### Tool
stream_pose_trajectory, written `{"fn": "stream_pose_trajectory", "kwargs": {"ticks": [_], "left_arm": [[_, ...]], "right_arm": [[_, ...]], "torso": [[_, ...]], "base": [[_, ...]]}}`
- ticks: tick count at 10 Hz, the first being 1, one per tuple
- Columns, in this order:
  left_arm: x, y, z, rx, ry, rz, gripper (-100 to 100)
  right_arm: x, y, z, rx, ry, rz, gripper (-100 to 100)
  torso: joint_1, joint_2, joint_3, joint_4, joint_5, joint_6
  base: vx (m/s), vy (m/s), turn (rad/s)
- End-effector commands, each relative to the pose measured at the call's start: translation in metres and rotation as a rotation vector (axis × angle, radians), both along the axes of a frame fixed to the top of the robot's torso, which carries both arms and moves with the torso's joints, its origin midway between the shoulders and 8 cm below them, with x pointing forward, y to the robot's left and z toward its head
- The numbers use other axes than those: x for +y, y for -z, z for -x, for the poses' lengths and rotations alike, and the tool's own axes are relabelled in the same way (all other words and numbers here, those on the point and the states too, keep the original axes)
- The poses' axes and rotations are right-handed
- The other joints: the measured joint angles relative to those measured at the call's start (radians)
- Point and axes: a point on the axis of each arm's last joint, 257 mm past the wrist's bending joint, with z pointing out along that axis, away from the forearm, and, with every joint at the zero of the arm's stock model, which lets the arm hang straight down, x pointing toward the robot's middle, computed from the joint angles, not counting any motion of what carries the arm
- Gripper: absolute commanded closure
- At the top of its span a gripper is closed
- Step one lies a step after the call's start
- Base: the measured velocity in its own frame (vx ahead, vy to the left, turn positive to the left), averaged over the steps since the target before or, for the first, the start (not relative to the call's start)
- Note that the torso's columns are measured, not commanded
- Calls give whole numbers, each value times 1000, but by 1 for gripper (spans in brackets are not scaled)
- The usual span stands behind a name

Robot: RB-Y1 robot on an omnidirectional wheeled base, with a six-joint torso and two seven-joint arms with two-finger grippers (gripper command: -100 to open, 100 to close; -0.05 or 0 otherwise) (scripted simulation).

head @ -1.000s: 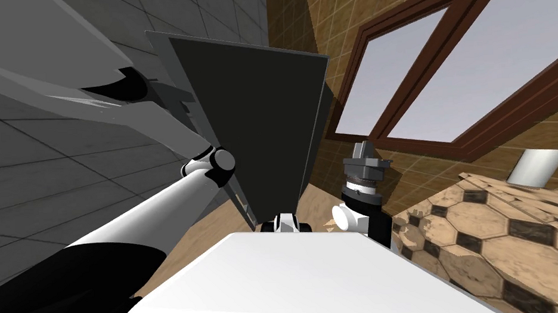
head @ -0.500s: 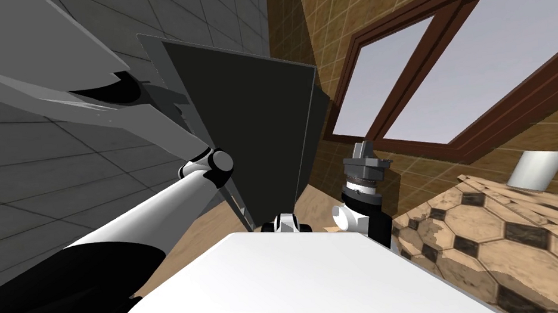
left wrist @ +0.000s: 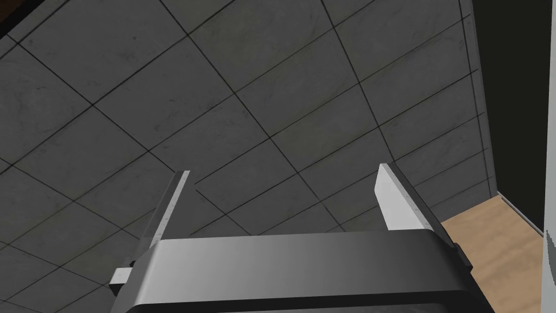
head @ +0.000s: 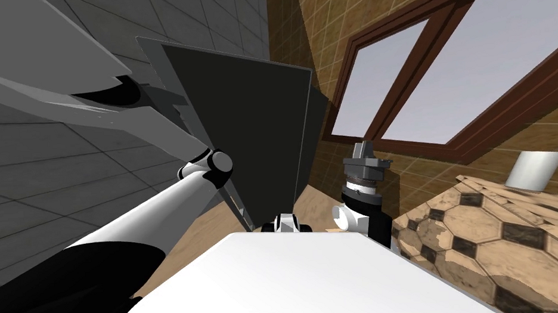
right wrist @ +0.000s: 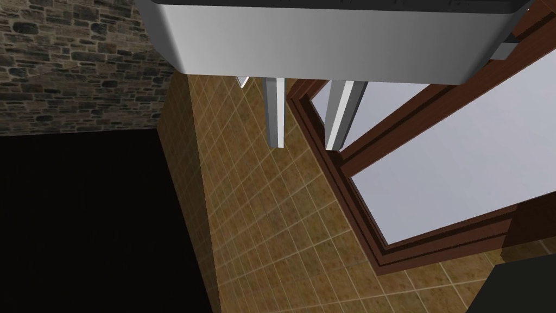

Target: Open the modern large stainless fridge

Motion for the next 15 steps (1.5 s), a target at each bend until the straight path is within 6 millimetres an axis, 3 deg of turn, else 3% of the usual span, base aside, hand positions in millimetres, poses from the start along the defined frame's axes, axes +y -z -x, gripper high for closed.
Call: {"fn": "stream_pose_trajectory", "kwargs": {"ticks": [1, 4, 5, 7, 8, 9, 10, 11, 12, 15], "left_arm": [[-13, 19, -16, 58, 34, 9, -100], [-13, 19, -16, 58, 34, 9, -100], [-4, 1, -2, 6, 1, 4, -100], [11, 13, 4, -7, -29, 34, -100], [12, 4, 9, -22, -34, 26, -100], [2, 1, 3, -7, -13, 11, 100], [-1, -3, 2, -7, -9, 4, 100], [9, -12, 12, -45, -35, 5, 100], [5, -17, 9, -26, -24, -21, -100], [-4, -22, 2, -1, -3, -54, -100]], "right_arm": [[0, 0, 0, 0, 0, 0, 0], [0, 0, 0, 0, 0, 0, 0], [0, 0, 0, 0, 0, 0, 0], [0, 0, 0, 0, 0, 0, 0], [0, 0, 0, 0, 0, 0, 0], [0, 0, 0, 0, 0, 0, 0], [0, 0, 0, 0, 0, 0, 0], [0, 0, 0, 0, 0, 0, 0], [0, 0, 0, 0, 0, 0, 0], [0, 0, 0, 0, 0, 0, 0]], "torso": [[-2, 0, 0, 1, -1, 0], [-5, 3, 0, 3, -5, 0], [-5, 3, 0, 2, -5, 1], [13, 16, 4, 17, -4, -10], [21, 22, 8, 20, 0, -13], [18, 33, 15, 26, -1, -17], [5, 40, 25, 24, -2, -15], [-3, 39, 25, 21, -5, -11], [3, 38, 20, 27, -9, -13], [-1, 42, 21, 30, -13, -12]], "base": [[-4, -18, -3], [6, 10, 9], [-40, 31, 97], [17, 178, 56], [19, 95, 16], [5, -85, -11], [-3, -120, 24], [-22, -26, 73], [-87, -37, 68], [-126, -88, 7]]}}
